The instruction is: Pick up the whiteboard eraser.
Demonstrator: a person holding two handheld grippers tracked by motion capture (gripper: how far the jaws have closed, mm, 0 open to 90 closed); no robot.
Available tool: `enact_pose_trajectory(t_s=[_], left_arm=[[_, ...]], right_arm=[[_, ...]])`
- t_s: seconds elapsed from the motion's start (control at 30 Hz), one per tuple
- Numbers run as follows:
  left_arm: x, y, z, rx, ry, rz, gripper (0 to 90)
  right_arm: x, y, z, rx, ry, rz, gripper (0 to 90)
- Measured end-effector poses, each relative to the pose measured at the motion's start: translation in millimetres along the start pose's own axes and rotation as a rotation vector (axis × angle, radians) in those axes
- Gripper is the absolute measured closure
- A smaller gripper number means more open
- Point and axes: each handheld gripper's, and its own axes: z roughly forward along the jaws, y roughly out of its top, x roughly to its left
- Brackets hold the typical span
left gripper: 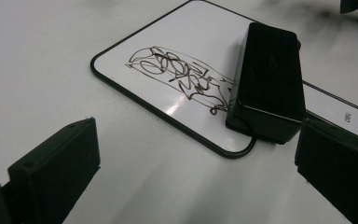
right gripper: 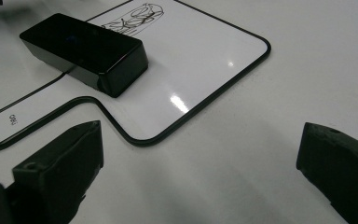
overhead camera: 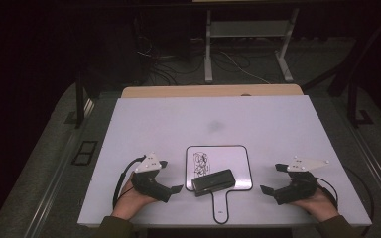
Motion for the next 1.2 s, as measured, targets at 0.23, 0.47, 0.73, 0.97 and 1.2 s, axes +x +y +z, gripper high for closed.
enact_pose_trajectory(t_s=[0.23, 0.47, 0.73, 0.97, 1.2], left_arm=[[1.0, 0.4, -1.4, -0.009, -0.002, -0.008, 0.0], [0.3, 1.2, -3.7, -0.014, 0.001, -0.005, 0.0], [1.7, 3.3, -4.8, -0.021, -0.001, -0.005, 0.0], [3.7, 4.7, -2.1, -0.023, -0.009, -0.019, 0.0], [4.8, 7.3, -0.9, -0.032, -0.022, -0.023, 0.0]], right_arm=[[-1.1, -0.4, -1.0, -0.010, -0.004, 0.012, 0.0], [-0.5, 0.1, -1.1, -0.020, 0.004, 0.010, 0.0], [1.4, 1.3, -2.9, -0.030, 0.004, 0.008, 0.0], [-1.2, 2.9, -1.9, -0.038, 0.008, 0.017, 0.0], [-1.7, 3.3, -2.9, -0.046, 0.004, 0.024, 0.0]])
